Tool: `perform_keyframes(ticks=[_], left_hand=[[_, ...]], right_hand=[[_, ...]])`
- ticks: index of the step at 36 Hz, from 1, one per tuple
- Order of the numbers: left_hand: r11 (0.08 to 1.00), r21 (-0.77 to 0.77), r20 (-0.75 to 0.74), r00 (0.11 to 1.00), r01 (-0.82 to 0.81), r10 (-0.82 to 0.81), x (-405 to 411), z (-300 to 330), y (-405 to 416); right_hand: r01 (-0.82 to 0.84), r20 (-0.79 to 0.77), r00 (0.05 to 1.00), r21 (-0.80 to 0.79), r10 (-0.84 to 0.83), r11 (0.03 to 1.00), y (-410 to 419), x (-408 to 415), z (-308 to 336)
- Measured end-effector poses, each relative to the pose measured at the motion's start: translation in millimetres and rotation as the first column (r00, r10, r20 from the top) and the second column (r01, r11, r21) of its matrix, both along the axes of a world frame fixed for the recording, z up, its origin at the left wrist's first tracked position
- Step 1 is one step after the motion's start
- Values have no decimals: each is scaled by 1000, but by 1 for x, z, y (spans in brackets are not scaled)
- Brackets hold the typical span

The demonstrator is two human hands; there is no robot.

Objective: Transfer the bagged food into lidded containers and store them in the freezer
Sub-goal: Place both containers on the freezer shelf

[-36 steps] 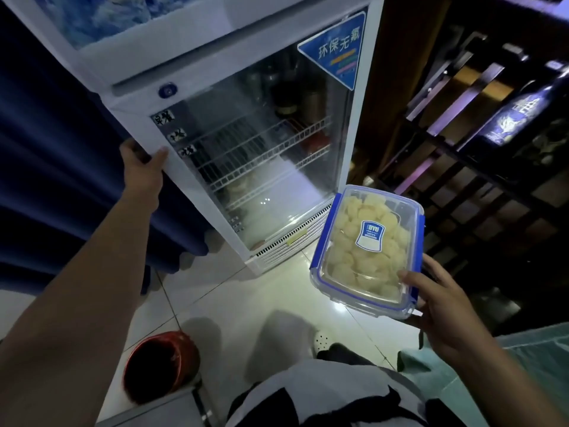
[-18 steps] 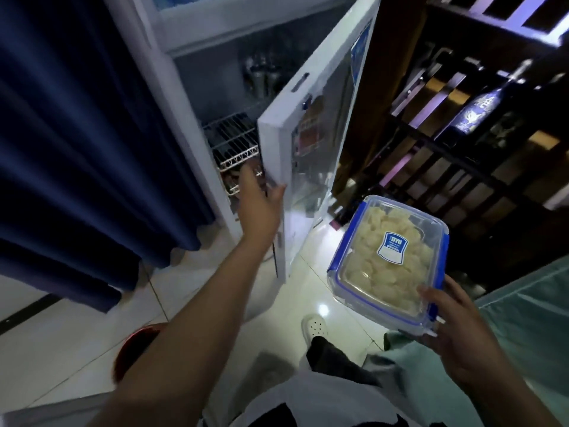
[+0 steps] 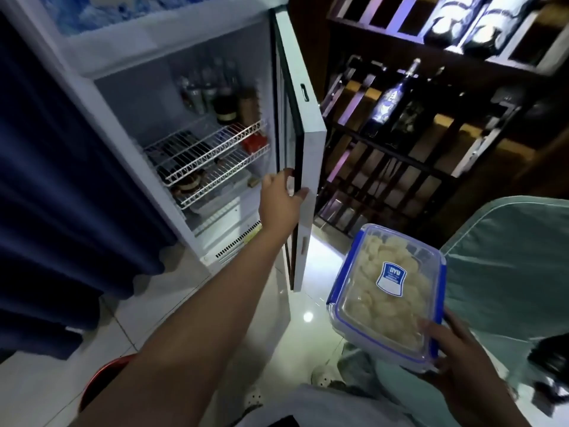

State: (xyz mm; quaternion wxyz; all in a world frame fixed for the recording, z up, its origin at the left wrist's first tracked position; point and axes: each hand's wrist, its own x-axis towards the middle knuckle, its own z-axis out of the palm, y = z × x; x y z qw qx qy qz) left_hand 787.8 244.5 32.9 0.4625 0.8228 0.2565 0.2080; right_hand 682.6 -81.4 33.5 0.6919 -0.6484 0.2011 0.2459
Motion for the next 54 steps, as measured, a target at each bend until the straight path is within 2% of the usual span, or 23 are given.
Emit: perform_keyframes(ticks=[9,19,22,25,28,30,32,35,44,54], left_hand=[[985,-135,15,994,111,-110,52,3,-57],[953,-130,-25,960,273,-278,65,4,-88],[948,-245,-13,977,204,-214,37,-1,-85],[894,-435,-127,975,110,-182,-8,-12,-80],[785,-617,-195,954,61,-227,-58,-20,-74],[693,-718,-186,942,63,-278,-81,-22,-70],[627,-776,-157,939,74,-305,-95,-21,-64],[577,-815,-116,965,43,-236,-100,-19,-45],[600,-796,-75,997,-75,25,-69,-19,61],[565,-817,-39,989,-113,141,-27,-21,180]], right_hand=[[-98,-14,995,39,99,994,-57,41,-18],[-205,-23,978,44,206,978,-73,75,-41],[-248,-24,968,66,250,967,-66,87,-43],[-300,-19,953,85,303,950,-50,100,-44],[-351,-18,935,97,354,931,-27,116,-45],[-390,-22,919,96,394,916,-8,129,-46],[-442,-17,895,103,446,891,16,141,-45],[-496,-17,864,136,502,858,57,161,-40],[-636,74,772,102,632,765,207,223,-32],[-695,137,716,48,684,718,347,283,-20]])
